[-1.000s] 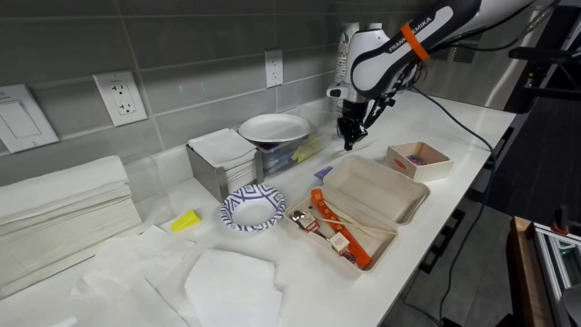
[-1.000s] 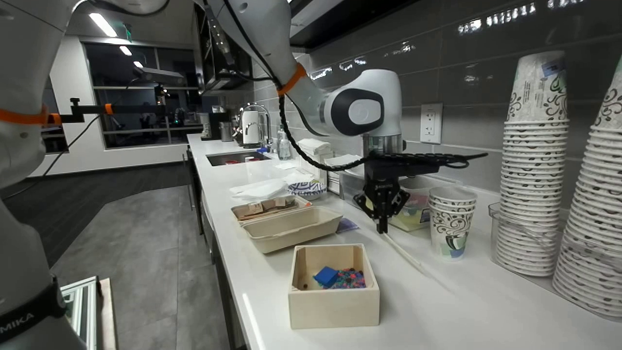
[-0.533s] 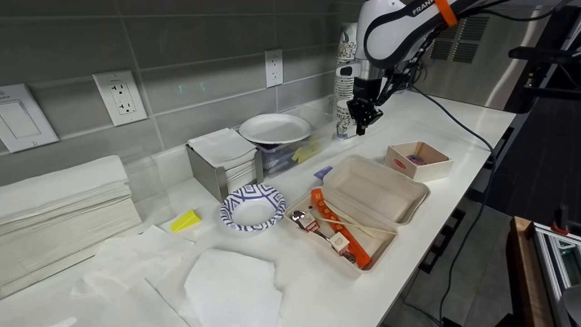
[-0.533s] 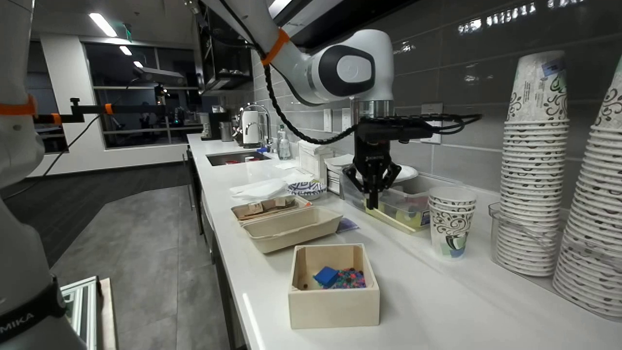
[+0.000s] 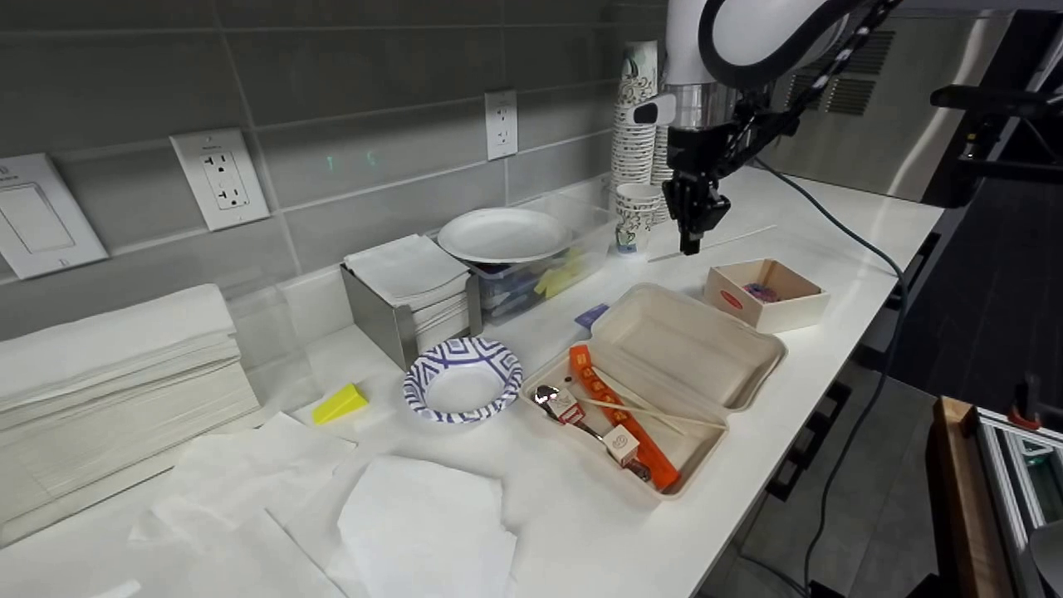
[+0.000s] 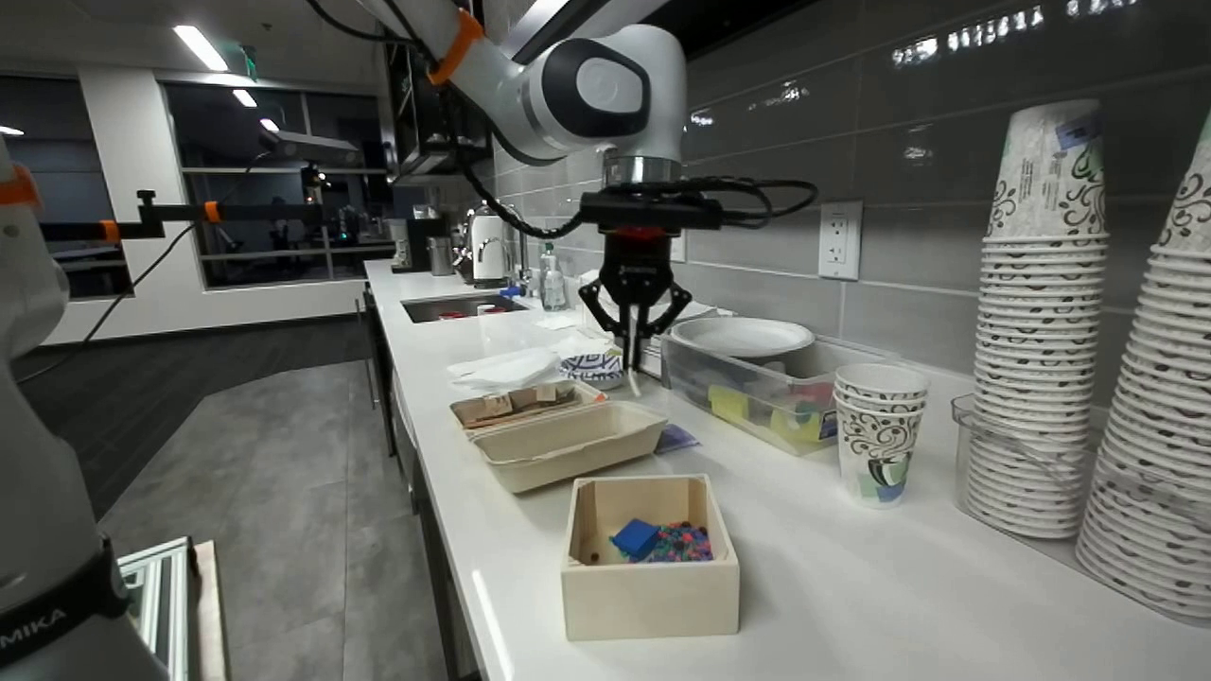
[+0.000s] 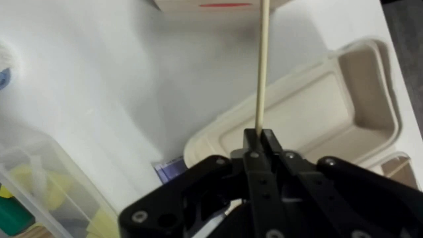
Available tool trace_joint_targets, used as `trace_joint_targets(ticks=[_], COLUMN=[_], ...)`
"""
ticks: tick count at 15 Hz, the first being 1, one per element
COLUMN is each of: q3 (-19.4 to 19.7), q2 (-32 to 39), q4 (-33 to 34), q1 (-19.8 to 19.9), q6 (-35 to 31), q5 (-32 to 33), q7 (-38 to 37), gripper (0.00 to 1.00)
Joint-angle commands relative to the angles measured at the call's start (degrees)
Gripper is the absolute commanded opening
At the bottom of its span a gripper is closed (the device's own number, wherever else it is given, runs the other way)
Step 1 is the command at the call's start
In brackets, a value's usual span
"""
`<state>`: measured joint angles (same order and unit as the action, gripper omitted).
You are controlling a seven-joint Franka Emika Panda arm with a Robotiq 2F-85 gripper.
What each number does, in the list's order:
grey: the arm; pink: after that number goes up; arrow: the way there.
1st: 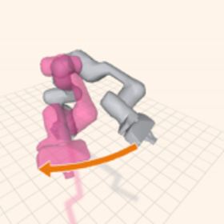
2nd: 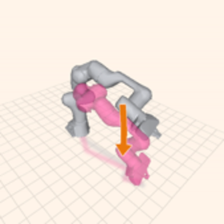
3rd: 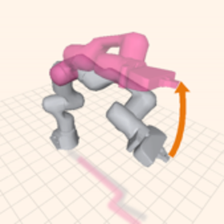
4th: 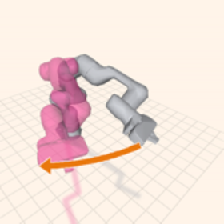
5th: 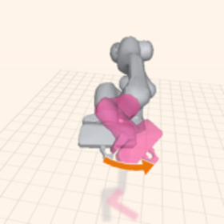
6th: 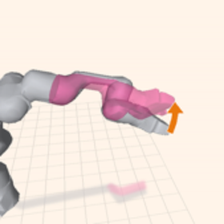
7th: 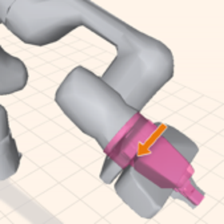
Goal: Put the wooden stirrers on the left side of the food pack.
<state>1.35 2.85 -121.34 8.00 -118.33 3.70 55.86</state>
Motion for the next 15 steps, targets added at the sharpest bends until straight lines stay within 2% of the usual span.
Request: trace_joint_targets(ticks=[1,5,10,15], q3=[-2.0,-6.0,-9.5,-9.3], q2=[-6.4,-6.0,0.4,7.0], q4=[-6.1,-7.8,-5.5,-3.9], q1=[-4.9,-10.4,-14.5,-16.5], q6=[1.8,-2.7,-10.2,-18.1], q5=[-4.7,-8.4,-4.7,1.2], q7=[-14.3,-31.8,-51.8,-64.0], gripper=[0.02,0.02,0.02,0.02])
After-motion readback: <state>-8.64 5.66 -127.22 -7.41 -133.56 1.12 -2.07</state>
